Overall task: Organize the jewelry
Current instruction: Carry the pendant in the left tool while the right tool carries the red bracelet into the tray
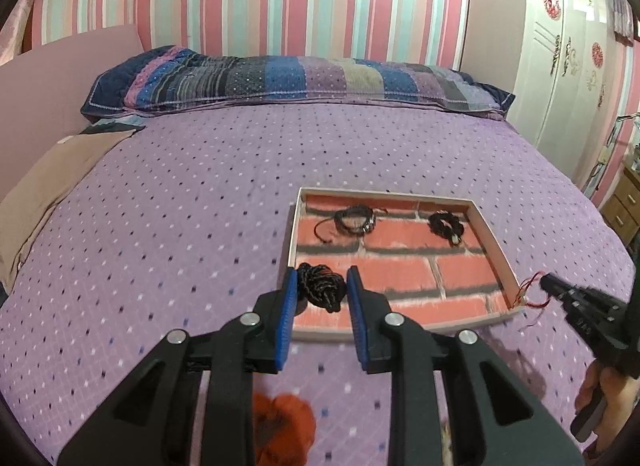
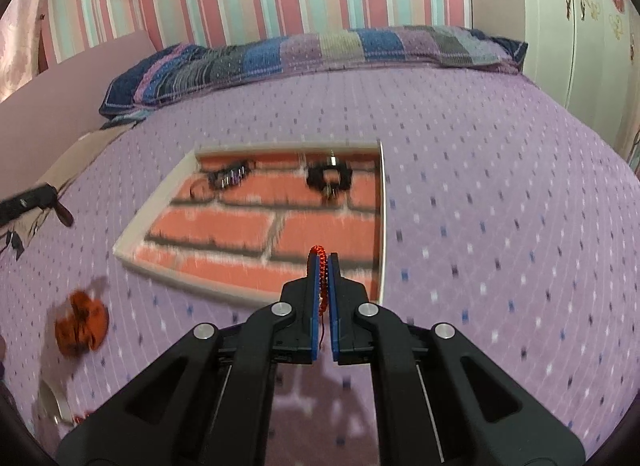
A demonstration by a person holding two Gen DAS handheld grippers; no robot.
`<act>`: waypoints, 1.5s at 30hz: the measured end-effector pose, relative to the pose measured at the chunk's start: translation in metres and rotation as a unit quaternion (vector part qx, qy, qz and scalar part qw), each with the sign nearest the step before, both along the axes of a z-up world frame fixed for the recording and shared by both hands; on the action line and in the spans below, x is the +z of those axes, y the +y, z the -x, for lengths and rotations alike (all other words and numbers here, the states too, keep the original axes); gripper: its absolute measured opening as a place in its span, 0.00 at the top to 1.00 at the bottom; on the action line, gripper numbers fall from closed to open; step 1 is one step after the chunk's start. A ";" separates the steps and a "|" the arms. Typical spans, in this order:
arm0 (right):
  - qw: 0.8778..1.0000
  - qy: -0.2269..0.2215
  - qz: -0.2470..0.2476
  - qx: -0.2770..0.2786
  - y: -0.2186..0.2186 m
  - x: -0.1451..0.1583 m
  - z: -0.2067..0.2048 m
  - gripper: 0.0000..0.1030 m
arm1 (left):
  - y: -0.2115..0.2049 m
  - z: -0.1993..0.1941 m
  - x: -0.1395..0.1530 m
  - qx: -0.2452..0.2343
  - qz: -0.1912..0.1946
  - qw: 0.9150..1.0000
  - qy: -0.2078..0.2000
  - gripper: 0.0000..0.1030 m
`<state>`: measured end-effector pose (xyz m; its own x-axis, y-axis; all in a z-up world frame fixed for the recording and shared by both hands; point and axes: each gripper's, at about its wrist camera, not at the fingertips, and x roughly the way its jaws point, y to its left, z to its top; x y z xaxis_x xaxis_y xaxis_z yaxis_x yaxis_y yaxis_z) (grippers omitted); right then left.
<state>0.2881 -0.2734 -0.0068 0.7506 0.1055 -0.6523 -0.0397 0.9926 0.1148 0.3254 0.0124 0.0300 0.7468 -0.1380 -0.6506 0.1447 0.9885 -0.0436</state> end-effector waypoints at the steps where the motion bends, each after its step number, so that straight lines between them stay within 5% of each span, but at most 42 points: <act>1: 1.000 -0.004 0.000 0.000 0.001 0.005 -0.009 0.95 | -0.003 -0.008 -0.001 -0.001 0.001 1.000 0.002 0.75; 10: 1.000 -0.010 0.010 -0.010 0.004 0.014 -0.085 0.95 | -0.032 -0.090 -0.030 -0.004 0.017 0.999 0.043 0.75; 21: 0.998 0.034 0.018 -0.043 -0.010 -0.050 -0.139 0.95 | -0.056 -0.157 -0.102 -0.002 -0.017 0.994 0.103 0.75; 45: 0.989 0.129 0.053 -0.052 -0.001 -0.092 -0.168 0.95 | -0.052 -0.202 -0.127 0.014 -0.070 0.989 0.126 0.74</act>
